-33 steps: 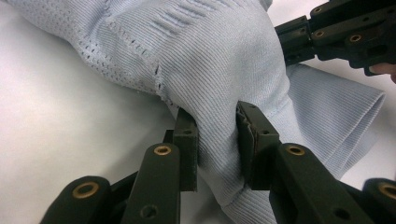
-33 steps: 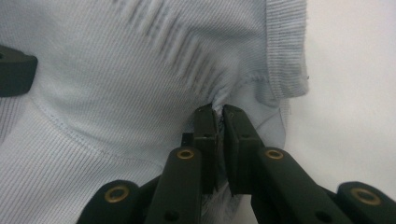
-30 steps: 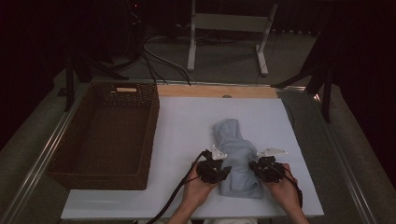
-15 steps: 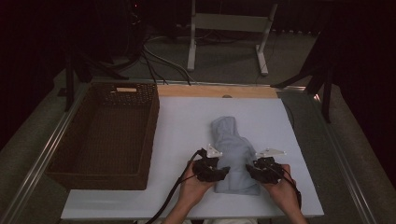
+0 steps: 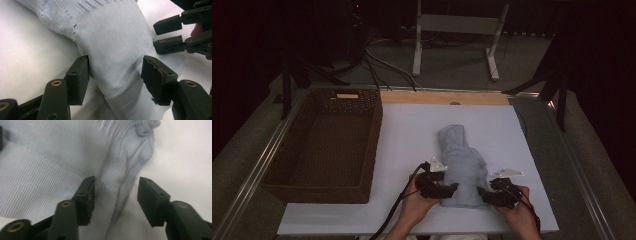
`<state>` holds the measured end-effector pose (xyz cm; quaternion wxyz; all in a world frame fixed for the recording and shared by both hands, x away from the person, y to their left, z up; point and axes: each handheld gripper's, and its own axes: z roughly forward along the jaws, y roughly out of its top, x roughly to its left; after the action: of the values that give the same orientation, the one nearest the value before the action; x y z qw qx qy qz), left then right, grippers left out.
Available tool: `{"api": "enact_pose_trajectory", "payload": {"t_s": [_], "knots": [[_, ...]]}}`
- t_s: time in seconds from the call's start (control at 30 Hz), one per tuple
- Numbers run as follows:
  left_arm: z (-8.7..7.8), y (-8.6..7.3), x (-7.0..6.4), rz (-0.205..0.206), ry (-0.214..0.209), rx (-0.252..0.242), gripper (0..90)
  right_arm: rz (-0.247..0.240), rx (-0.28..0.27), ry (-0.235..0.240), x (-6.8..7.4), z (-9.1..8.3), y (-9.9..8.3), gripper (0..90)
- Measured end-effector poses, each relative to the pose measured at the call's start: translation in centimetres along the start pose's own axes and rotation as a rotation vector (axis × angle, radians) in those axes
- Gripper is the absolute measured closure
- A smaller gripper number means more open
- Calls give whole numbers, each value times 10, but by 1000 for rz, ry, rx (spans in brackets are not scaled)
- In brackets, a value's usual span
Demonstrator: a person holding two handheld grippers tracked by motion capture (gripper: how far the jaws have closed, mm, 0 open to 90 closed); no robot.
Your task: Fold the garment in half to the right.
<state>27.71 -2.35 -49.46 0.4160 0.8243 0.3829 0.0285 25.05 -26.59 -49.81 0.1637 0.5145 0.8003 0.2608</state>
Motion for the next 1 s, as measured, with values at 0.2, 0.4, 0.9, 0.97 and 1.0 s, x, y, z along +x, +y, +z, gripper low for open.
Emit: {"api": "enact_pose_trajectory", "payload": {"t_s": [0.2, 0.4, 0.9, 0.97, 1.0], "knots": [[0, -5, 1, 3, -3, 17, 419, 28, 12, 20, 0, -1, -6, 408], [2, -7, 0, 8, -6, 33, 444, 57, 23, 48, 0, 0, -8, 382], [0, -7, -4, 32, 9, 31, 727, 78, 46, 135, 3, -2, -5, 740], [-1, -7, -6, 42, 11, 26, 753, 69, 43, 123, 4, -2, -3, 772], [-2, -7, -6, 48, 10, 27, 759, 62, 42, 118, 4, -2, -2, 778]]}}
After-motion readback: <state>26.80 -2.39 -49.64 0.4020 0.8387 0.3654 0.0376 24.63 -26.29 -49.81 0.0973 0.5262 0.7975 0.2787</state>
